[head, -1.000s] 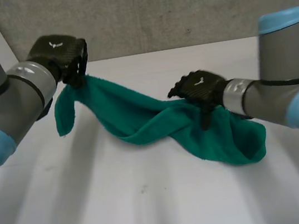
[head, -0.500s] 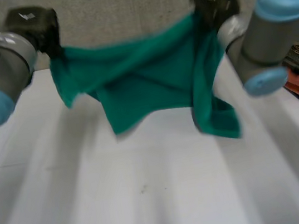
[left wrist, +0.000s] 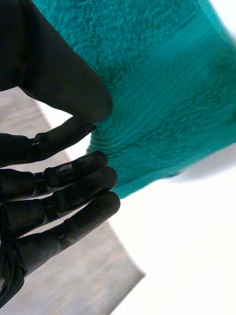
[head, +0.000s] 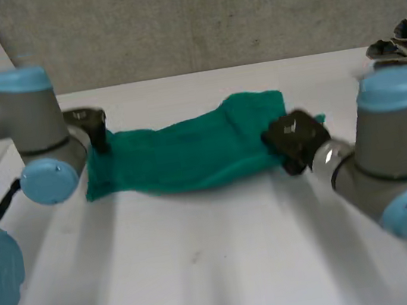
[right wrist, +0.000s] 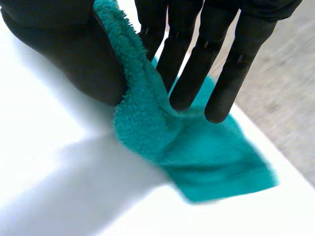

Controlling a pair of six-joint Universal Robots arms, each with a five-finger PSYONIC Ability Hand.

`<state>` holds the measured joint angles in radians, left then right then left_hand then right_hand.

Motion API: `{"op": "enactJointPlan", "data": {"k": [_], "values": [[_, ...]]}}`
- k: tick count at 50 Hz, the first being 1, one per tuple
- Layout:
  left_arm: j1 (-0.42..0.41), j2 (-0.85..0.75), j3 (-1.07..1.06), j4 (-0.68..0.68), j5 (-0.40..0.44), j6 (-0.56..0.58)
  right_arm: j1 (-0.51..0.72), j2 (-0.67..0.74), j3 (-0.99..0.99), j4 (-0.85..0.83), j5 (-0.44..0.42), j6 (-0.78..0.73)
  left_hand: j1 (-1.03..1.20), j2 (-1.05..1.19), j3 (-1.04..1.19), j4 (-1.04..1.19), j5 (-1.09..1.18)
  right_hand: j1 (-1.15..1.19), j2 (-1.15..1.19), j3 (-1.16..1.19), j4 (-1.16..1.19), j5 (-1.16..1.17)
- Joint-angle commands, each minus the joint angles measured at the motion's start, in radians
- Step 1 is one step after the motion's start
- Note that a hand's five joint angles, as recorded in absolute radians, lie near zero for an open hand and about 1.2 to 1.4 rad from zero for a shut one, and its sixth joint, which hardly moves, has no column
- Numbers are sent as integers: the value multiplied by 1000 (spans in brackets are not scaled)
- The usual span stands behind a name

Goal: Fold the laundry.

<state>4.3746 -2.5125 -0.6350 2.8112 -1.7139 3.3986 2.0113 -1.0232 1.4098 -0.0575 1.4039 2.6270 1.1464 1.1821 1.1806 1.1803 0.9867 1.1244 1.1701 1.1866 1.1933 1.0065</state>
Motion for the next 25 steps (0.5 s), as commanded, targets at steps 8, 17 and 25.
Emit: {"op": "enactJointPlan", "data": {"k": [8,17,25], "values": [[14,93,-123,-53,80,19,10,-47,31,-2,35,24,-854,-889,-888,-887,-868,-662,-708,-724,-731,-719],[98,383,-392,14,220,48,-77,-9,-170,352,-147,-178,-857,-892,-891,-891,-871,-730,-775,-792,-799,-786],[163,524,-669,28,335,215,-137,138,-391,599,-89,-410,-605,-640,-639,-639,-619,-589,-635,-651,-658,-646]]}}
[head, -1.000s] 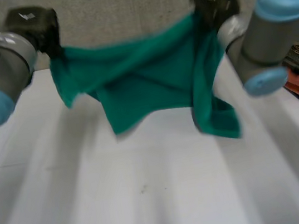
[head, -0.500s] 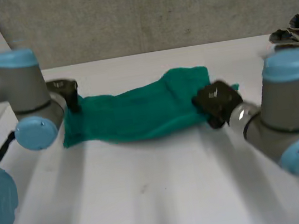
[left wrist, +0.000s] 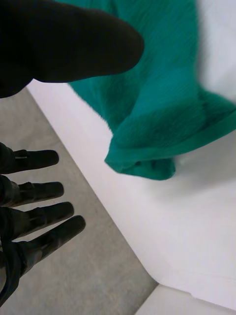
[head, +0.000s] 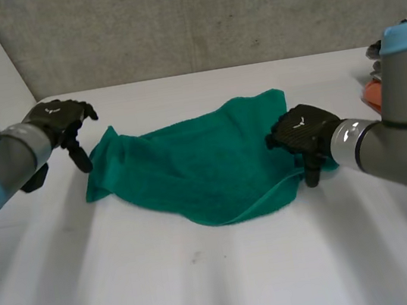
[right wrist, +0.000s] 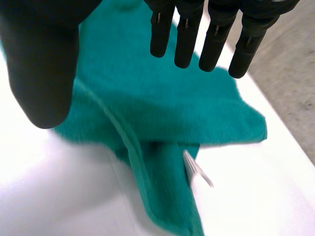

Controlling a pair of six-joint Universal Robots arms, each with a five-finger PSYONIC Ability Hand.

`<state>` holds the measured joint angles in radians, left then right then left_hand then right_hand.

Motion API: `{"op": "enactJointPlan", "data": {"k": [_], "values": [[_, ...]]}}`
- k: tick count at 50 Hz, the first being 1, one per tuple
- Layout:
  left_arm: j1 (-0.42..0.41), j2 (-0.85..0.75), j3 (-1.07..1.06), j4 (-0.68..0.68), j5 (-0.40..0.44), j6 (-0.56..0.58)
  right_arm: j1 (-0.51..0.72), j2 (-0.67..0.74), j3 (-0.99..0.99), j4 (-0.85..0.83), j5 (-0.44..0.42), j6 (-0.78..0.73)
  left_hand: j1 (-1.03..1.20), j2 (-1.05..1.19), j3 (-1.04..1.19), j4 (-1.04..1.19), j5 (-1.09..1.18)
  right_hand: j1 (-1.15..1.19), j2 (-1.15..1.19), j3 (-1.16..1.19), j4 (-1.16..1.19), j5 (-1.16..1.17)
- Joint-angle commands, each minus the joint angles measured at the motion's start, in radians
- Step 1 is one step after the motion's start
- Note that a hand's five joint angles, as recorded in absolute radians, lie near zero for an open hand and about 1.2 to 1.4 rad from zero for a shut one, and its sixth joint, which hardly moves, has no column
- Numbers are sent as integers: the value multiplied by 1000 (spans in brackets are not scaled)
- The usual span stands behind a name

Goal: Fold the laundry.

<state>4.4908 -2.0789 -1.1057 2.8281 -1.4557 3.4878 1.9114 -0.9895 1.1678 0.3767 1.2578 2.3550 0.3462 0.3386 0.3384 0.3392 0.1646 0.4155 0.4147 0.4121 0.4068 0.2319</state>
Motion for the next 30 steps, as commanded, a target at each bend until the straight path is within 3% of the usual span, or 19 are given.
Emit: {"op": "enactJointPlan", "data": {"k": [1,7,16,22,23,24,30], "values": [[62,100,-245,17,86,164,-41,121,-167,191,81,-114,260,268,268,267,267,138,138,141,146,147],[105,109,-356,59,121,226,-57,140,-120,144,97,50,299,306,307,306,306,208,209,211,217,217],[142,88,-369,90,175,191,-49,156,4,-142,101,257,202,210,210,209,209,399,399,402,407,408],[143,60,-352,94,199,191,-32,187,19,-237,130,306,193,201,201,200,200,595,596,599,604,604],[143,53,-349,94,199,192,-31,189,19,-243,137,306,193,201,201,200,200,686,687,689,695,695],[142,37,-341,93,199,194,-29,189,19,-249,150,308,190,198,198,197,197,978,979,981,987,987],[134,-30,-303,99,212,212,-38,108,55,-277,175,346,181,189,189,188,188,981,982,984,990,990]]}}
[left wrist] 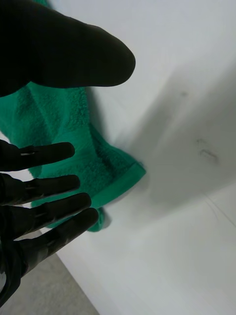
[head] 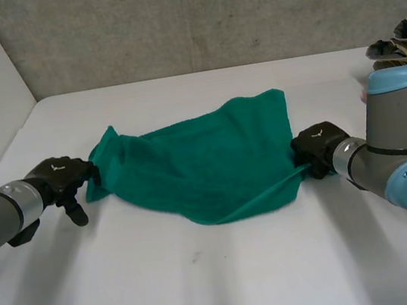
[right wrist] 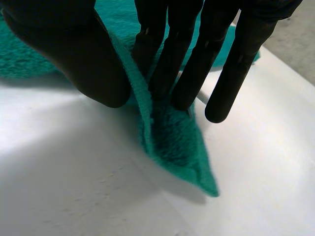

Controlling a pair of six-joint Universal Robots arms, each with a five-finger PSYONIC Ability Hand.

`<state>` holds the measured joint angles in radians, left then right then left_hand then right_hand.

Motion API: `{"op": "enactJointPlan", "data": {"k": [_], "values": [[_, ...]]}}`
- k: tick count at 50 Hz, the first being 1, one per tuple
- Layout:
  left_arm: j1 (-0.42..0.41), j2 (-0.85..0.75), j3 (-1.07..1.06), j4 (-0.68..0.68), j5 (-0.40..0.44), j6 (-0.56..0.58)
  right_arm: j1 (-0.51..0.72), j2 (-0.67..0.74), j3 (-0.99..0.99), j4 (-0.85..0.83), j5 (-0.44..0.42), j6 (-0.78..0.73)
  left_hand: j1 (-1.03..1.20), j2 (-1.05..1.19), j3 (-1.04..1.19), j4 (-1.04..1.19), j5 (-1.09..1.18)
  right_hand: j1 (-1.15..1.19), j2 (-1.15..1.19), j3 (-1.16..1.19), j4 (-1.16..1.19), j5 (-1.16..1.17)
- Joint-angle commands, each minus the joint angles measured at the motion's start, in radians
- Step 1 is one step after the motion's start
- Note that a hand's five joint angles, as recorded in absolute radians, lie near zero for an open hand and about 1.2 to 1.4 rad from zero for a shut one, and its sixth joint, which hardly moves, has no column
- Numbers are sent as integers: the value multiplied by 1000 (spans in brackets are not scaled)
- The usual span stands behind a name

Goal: Fold the laundry.

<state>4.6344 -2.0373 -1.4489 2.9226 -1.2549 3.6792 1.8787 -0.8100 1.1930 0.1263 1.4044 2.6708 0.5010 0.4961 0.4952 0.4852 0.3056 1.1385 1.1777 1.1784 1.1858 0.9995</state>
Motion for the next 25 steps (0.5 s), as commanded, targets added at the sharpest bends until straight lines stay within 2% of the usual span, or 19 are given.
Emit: {"op": "enactJointPlan", "data": {"k": [1,5,14,25], "values": [[-11,-83,48,6,12,27,-10,-93,39,-31,27,37,30,34,35,45,50,258,219,218,210,222],[-22,-133,87,9,17,74,-27,-176,73,-47,18,73,53,58,59,69,74,258,219,218,210,222],[-52,-228,211,41,5,114,-33,-189,91,-11,5,73,-47,-42,-41,-31,-26,258,219,218,210,222],[-112,-337,399,50,-86,124,-44,-172,96,7,1,58,-53,-48,-47,-37,-32,258,219,218,210,222]]}}
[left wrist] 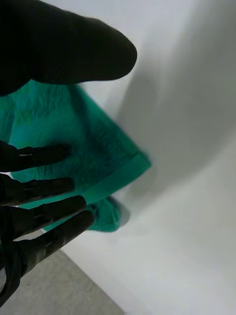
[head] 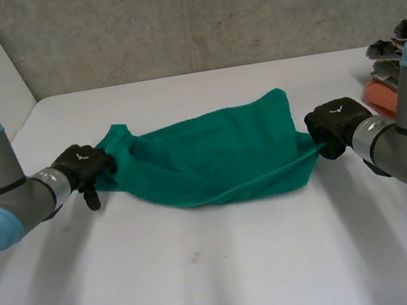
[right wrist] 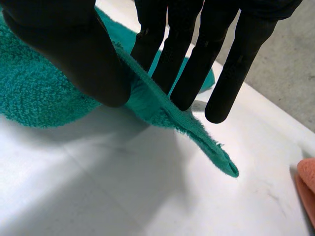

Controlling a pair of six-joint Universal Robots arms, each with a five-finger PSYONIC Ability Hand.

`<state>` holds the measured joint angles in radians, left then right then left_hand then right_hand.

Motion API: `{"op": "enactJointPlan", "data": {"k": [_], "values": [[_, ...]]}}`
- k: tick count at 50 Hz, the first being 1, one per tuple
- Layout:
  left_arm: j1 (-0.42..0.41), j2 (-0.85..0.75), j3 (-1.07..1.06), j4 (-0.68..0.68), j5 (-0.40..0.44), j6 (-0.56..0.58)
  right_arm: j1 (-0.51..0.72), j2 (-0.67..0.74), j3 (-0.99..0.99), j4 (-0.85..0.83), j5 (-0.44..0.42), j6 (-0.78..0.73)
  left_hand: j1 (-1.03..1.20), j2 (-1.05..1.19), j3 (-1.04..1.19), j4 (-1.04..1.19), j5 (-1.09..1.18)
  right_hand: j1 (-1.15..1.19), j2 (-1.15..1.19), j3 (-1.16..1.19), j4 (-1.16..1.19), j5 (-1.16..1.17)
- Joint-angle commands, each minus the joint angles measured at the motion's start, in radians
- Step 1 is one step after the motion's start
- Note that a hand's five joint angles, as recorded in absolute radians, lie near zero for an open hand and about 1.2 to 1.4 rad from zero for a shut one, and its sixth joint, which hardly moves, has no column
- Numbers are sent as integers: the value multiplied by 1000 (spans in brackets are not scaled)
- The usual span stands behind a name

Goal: Fold the laundry.

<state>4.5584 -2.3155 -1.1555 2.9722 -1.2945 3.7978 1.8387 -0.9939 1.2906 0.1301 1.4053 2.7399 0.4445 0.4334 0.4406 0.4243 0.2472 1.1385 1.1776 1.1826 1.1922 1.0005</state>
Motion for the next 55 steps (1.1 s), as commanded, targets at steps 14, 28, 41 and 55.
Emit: {"op": "enactJointPlan", "data": {"k": [14,28,41,55], "values": [[-136,-226,349,-48,-92,42,-26,20,-8,3,0,-14,349,361,353,370,372,258,219,214,204,221],[-144,-226,370,-42,-131,63,-68,-29,-7,45,-5,-12,952,963,956,972,975,258,219,214,204,221],[-78,220,83,-215,-92,30,-93,-204,-27,232,-74,-63,952,963,956,972,975,258,219,214,204,221],[-36,619,43,-305,-23,-84,-145,-480,-168,335,-91,-55,952,963,956,972,975,258,219,214,204,221]]}}
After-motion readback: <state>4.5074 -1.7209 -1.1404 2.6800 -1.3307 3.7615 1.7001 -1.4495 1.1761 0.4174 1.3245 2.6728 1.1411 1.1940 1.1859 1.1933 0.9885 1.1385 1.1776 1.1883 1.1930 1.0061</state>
